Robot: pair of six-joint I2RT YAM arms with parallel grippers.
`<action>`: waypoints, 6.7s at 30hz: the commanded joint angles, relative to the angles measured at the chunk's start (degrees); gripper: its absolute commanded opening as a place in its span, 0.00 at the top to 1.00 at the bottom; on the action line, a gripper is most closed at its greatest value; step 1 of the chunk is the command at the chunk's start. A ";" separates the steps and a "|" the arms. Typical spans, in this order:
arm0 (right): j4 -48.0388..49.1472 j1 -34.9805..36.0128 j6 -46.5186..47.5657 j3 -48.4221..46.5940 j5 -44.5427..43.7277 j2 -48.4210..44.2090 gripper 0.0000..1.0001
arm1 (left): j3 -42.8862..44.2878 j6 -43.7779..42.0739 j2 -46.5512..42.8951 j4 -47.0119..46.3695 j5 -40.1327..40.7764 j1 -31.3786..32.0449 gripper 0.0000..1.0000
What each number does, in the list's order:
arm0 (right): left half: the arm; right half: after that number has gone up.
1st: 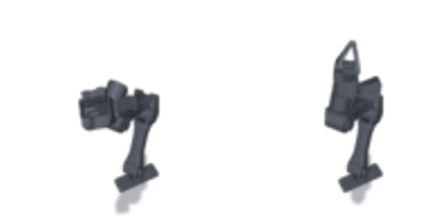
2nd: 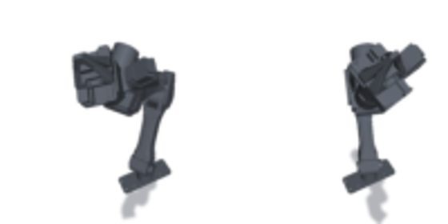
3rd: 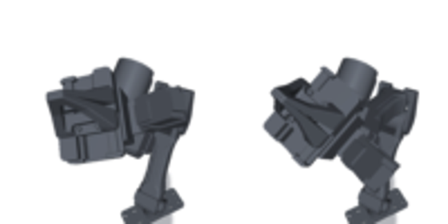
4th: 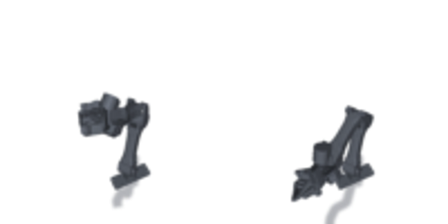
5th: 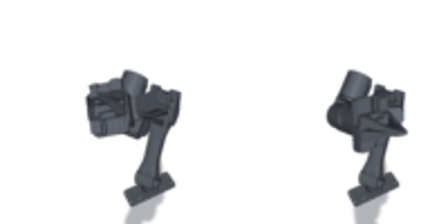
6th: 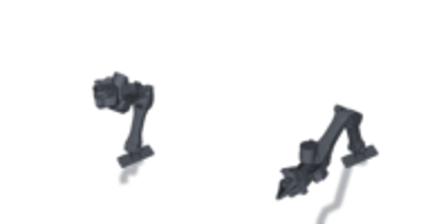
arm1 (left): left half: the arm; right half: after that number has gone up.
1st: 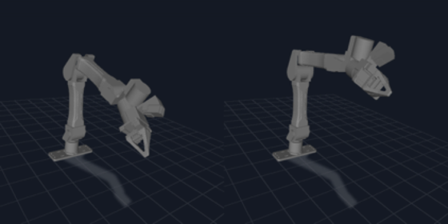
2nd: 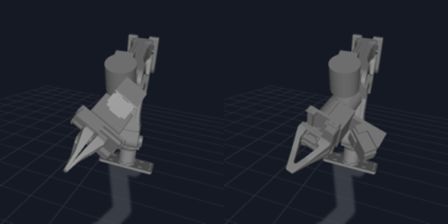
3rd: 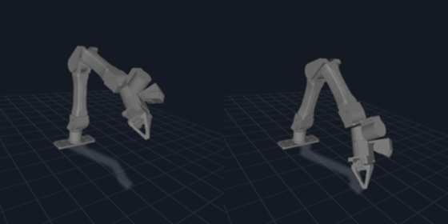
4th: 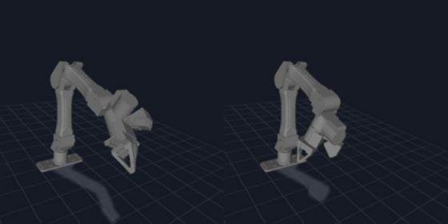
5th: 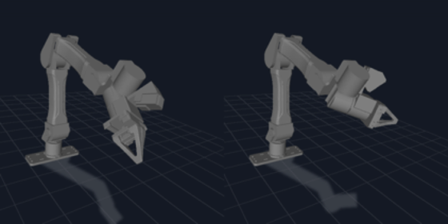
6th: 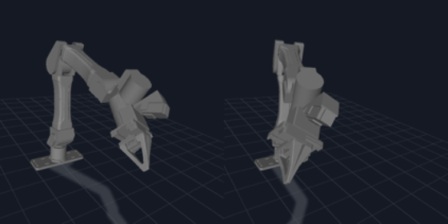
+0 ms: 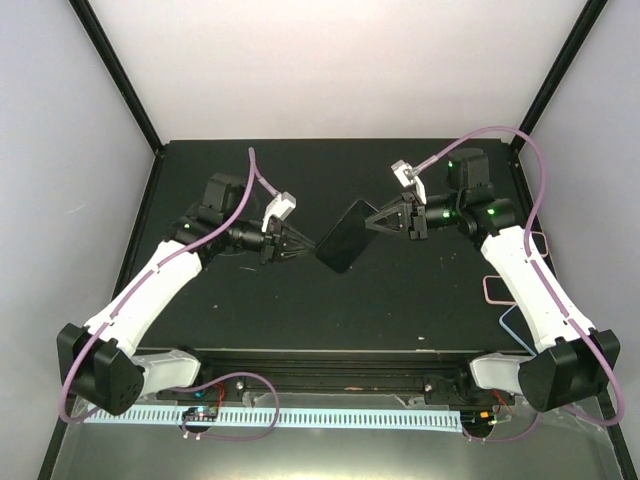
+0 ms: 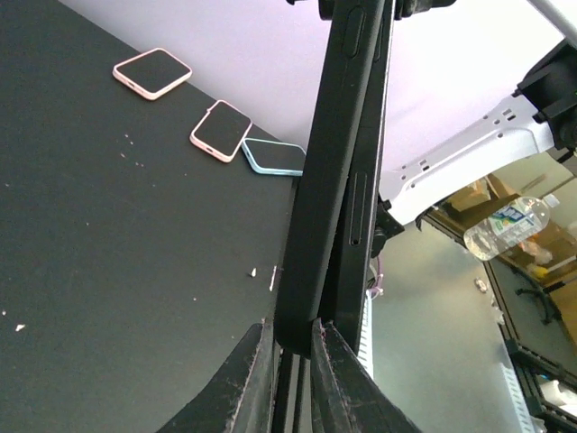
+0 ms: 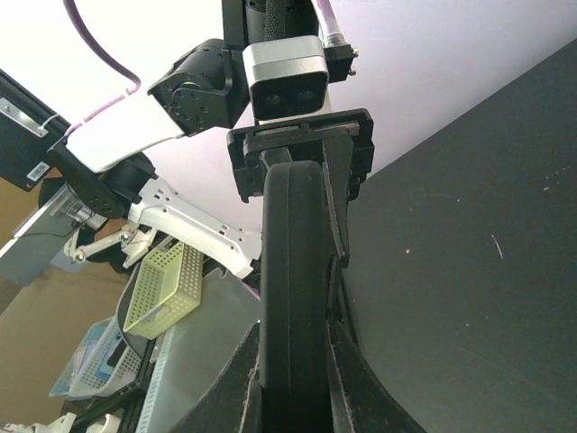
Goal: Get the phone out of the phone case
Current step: Remove the phone case from the phone.
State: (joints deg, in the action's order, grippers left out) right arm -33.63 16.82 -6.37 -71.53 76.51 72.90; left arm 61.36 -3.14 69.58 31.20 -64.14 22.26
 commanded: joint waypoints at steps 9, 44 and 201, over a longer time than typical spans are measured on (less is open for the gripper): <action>-2.14 4.55 2.12 -0.88 14.84 -2.16 0.99 | 5.66 -0.67 6.65 -0.81 5.86 4.19 0.84; -0.80 7.67 1.54 -8.65 4.99 8.62 0.68 | -5.64 35.30 -0.36 -36.17 -9.21 6.40 0.98; 22.85 40.31 46.40 2.55 -102.24 10.78 0.78 | -14.31 77.96 3.46 -41.09 3.72 -3.98 0.98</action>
State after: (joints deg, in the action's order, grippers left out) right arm -10.02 60.05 40.45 -66.26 -20.14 83.50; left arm 43.92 76.27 74.22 -7.16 -52.07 16.62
